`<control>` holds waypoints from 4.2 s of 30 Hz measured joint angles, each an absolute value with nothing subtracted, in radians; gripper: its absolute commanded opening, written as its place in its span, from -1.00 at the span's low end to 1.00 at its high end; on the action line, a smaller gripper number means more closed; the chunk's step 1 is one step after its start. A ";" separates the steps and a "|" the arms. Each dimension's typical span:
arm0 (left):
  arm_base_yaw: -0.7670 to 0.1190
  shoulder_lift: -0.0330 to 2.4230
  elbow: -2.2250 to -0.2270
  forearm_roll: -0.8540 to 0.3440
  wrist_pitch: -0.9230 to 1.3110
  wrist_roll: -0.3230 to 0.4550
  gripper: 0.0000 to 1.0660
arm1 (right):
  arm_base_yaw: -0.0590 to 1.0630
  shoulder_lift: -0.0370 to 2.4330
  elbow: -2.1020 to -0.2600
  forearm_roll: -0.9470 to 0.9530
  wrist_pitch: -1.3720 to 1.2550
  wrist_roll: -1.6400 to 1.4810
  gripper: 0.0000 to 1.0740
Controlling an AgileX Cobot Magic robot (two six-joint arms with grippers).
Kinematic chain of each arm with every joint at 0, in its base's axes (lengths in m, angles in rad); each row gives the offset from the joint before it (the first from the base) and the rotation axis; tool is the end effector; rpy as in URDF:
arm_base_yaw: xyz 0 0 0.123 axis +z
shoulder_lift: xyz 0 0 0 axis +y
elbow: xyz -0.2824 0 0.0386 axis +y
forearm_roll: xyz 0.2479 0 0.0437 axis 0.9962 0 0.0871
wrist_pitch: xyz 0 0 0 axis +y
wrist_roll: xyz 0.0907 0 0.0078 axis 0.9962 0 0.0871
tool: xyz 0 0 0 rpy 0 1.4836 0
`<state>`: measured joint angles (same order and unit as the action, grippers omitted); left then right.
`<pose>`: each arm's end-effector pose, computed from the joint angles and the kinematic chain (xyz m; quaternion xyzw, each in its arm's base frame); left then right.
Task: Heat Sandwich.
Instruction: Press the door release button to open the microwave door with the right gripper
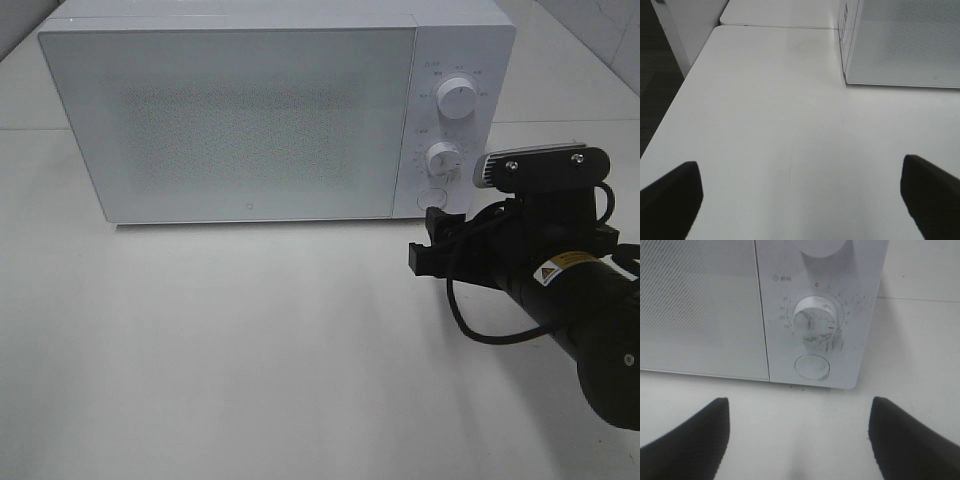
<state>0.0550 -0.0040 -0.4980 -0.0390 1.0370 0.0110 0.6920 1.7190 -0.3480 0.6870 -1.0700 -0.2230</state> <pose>-0.0041 -0.0033 0.2786 -0.0181 0.8461 -0.0019 0.5327 0.2198 0.1164 0.1377 -0.0445 0.7952 0.0123 0.6046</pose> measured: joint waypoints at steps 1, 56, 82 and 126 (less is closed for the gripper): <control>0.055 -0.004 -0.498 -0.039 1.037 0.011 0.90 | 0.697 1.721 -0.348 0.691 -1.070 -0.223 0.40; 0.055 -0.004 -0.498 -0.039 1.037 0.011 0.90 | 0.708 1.721 -0.348 0.746 -1.071 1.391 -0.48; 0.055 -0.004 -0.498 -0.039 1.037 0.011 0.90 | 0.612 1.770 -0.410 0.637 -0.988 1.437 -0.99; 0.055 -0.004 -0.498 -0.039 1.037 0.011 0.90 | 0.399 2.078 -0.777 0.442 -0.827 1.406 -0.99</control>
